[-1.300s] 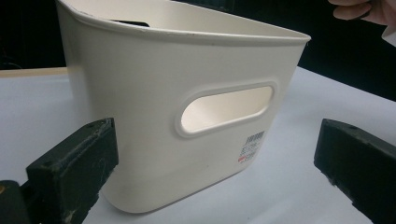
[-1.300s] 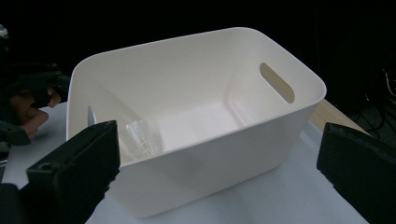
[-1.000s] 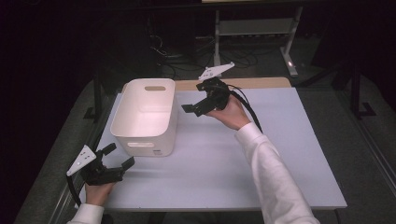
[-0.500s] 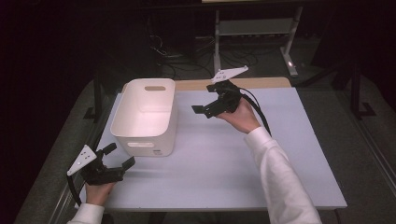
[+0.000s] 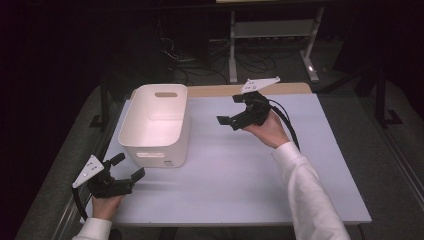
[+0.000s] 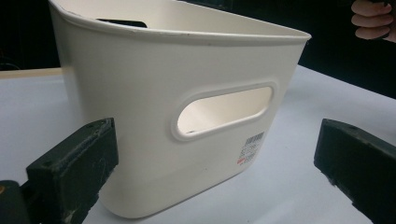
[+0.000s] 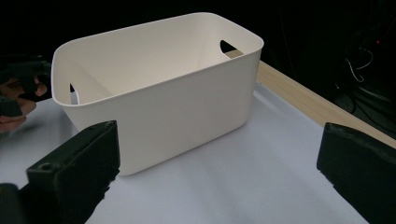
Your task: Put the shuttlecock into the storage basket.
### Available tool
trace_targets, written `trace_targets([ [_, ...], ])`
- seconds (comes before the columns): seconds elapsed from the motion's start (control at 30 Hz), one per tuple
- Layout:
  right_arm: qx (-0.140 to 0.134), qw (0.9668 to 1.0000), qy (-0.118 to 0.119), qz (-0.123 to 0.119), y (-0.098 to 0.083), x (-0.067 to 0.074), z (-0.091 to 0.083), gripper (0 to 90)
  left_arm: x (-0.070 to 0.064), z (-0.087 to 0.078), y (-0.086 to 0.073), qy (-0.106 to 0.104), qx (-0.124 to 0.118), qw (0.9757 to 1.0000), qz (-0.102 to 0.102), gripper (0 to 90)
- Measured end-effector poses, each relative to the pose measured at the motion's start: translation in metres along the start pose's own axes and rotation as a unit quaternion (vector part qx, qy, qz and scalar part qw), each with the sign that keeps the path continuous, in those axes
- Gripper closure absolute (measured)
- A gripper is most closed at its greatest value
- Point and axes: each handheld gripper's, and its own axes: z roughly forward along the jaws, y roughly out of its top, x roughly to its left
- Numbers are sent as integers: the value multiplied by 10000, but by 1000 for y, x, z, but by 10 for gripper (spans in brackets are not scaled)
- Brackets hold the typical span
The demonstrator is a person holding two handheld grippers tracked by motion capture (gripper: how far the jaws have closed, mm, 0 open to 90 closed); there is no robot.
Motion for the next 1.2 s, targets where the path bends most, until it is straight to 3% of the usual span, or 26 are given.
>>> trace_targets([
  [0.53,-134,9999,-72,14,-21,1,-22,0,1,1,-1,41,54,10000,12,0],
  [0.6,-151,9998,-115,44,-24,0,-25,0,2,1,-1,30,21,10000,-65,0],
  [1.2,-308,9986,-267,332,-58,-12,-51,0,2,-2,1,31,-78,10000,-50,0],
])
